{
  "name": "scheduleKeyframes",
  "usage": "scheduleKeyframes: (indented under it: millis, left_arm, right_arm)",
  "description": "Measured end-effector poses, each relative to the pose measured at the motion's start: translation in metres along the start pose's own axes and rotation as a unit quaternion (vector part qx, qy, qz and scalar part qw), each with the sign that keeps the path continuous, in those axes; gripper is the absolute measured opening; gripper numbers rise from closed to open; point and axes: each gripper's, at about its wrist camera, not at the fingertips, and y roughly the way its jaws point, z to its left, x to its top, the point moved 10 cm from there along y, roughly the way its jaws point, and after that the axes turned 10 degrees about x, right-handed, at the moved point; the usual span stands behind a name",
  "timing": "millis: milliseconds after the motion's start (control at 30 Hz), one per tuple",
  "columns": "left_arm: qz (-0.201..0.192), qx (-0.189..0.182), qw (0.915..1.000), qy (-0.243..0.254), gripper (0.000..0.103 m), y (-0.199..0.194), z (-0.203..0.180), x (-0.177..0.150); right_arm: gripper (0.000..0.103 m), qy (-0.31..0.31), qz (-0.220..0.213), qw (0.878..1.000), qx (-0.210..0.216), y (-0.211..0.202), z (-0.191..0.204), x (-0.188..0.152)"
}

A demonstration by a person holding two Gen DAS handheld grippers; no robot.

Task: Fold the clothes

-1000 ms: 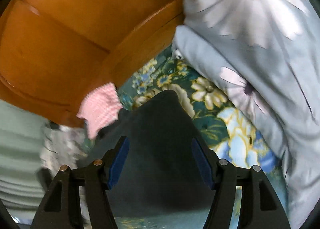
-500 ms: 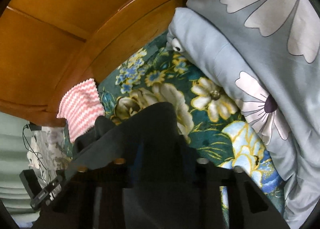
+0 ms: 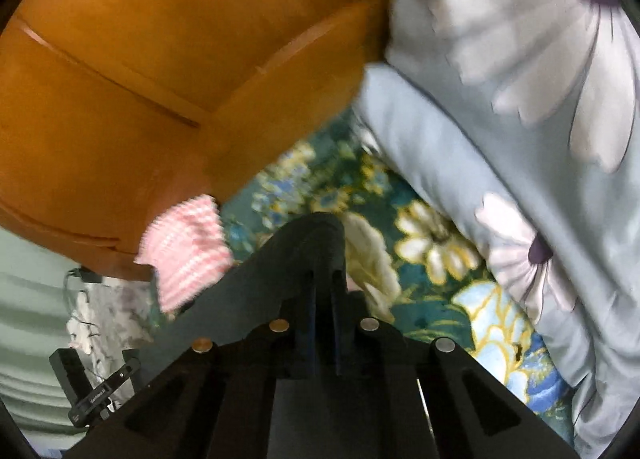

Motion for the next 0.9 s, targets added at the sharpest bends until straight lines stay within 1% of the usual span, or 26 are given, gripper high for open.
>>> scheduleKeyframes:
  millis: [67, 167, 300, 367, 500, 600, 633, 700, 767, 800, 900]
  left_arm:
    - [0.012, 0.002, 0.9999, -0.004, 0.018, 0.009, 0.006, -0.009]
    - [0.017, -0.007, 0.9998, -0.01, 0.018, 0.012, 0.008, -0.012]
    - [0.014, -0.013, 0.9997, -0.013, 0.022, 0.006, 0.004, -0.007]
    - [0.012, -0.013, 0.9997, -0.015, 0.022, 0.0, 0.002, -0.004]
    - [0.004, -0.009, 0.9997, -0.022, 0.036, -0.017, 0.0, -0.002]
    - [-0.01, 0.005, 0.9995, -0.029, 0.043, -0.034, 0.004, -0.001]
    - [-0.014, 0.012, 0.9994, -0.03, 0.043, -0.039, 0.005, -0.002]
    - [-0.019, 0.019, 0.9994, -0.02, 0.044, -0.053, 0.0, -0.005]
    - [-0.023, 0.019, 0.9995, 0.006, 0.046, -0.057, -0.019, -0.017]
    - [-0.024, 0.019, 0.9993, 0.02, 0.048, -0.058, -0.03, -0.024]
    - [-0.029, 0.018, 0.9975, 0.062, 0.05, -0.062, -0.063, -0.044]
  right_arm:
    - [0.006, 0.02, 0.012, 1.0, -0.006, 0.011, -0.015, -0.009]
    - [0.006, 0.037, 0.019, 0.999, -0.008, 0.019, -0.028, -0.017]
    - [0.006, 0.034, 0.02, 0.999, -0.004, 0.016, -0.025, -0.015]
    - [0.009, 0.027, 0.022, 0.999, -0.004, 0.012, -0.02, -0.014]
    - [0.01, 0.008, 0.014, 1.0, -0.014, -0.011, -0.013, -0.016]
    - [0.017, -0.006, 0.007, 1.0, -0.024, -0.029, -0.009, -0.018]
    - [0.023, -0.011, 0.005, 1.0, -0.027, -0.036, -0.008, -0.019]
    - [0.025, -0.021, 0.0, 0.999, -0.033, -0.048, -0.005, -0.02]
    - [0.025, -0.032, -0.004, 0.999, -0.036, -0.06, 0.0, -0.024]
    - [0.025, -0.042, -0.004, 0.999, -0.031, -0.063, 0.006, -0.032]
    - [0.025, -0.07, 0.006, 0.997, -0.017, -0.06, 0.027, -0.064]
